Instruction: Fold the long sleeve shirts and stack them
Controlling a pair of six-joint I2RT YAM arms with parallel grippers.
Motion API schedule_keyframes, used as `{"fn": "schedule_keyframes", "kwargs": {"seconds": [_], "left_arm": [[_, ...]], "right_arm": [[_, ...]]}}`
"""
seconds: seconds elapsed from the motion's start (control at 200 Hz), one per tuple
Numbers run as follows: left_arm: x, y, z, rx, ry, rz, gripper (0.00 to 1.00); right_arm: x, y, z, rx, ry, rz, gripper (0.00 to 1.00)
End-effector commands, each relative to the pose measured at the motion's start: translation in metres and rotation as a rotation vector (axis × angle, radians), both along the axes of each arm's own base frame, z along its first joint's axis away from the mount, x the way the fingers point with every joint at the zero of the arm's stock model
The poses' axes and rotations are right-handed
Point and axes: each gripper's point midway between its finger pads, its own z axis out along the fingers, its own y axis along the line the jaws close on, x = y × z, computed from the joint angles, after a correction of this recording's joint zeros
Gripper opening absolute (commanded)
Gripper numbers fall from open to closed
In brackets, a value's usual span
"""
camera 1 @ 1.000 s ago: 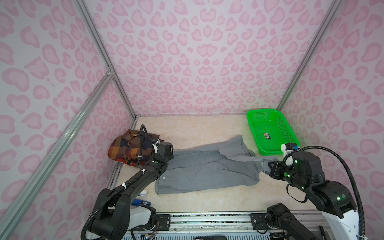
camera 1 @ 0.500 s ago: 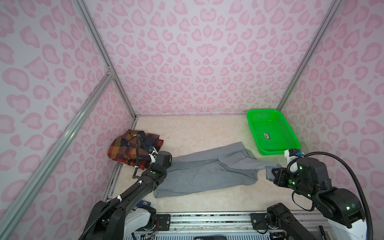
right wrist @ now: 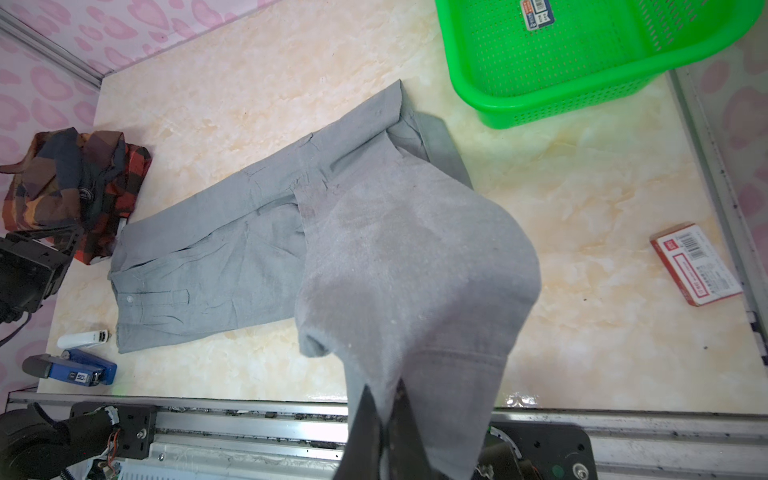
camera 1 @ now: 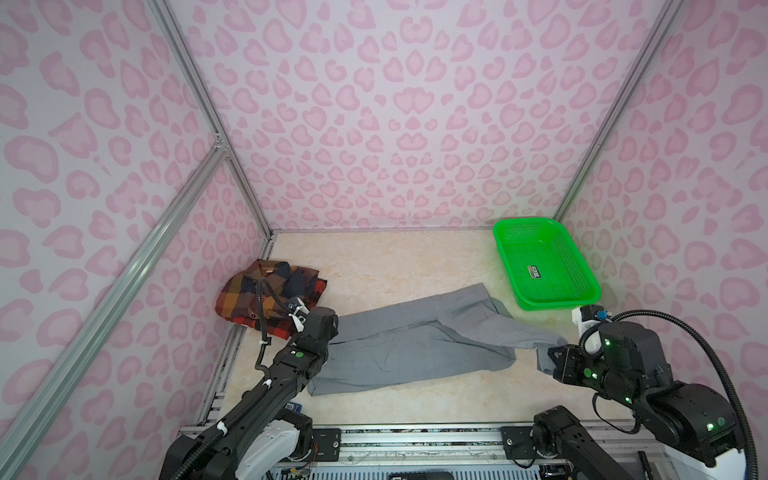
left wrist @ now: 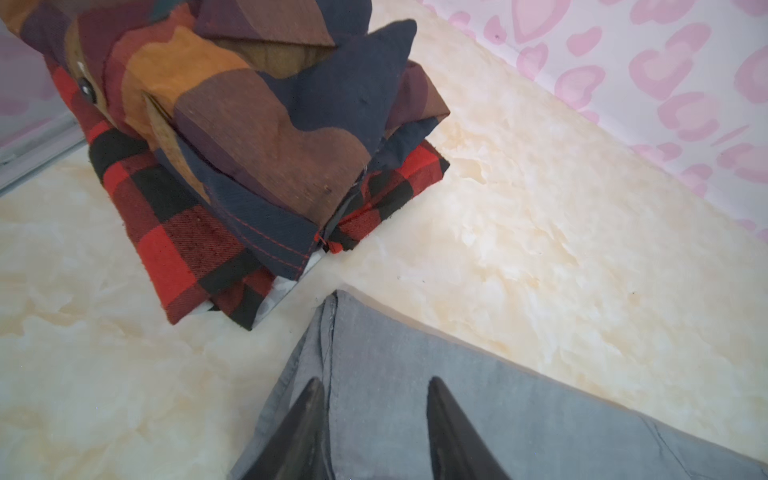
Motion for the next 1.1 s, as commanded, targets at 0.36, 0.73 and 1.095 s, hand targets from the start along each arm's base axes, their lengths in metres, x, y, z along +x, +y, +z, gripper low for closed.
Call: {"fn": "schedule_keyframes", "kwargs": {"seconds": [0.36,0.73,1.095], "left_arm": [[0.011,-0.007,0.051,-0.109,-0.002,-0.044,0.67],[-0.015,0.021,0.097,-0.154,-0.051,-0.026,0.89],[-0.042,0.050,0.124,-0.056,-0.058,0.014,0.98]], "right_arm": [[0.063,0.059,0.003,0.124,-0.042,0.159,0.00],[0.097,0.180,-0.017,-0.014,-0.060,0.411,0.00],[0.099,0.310,-0.049,-0.069,0.002,0.697,0.00]]}}
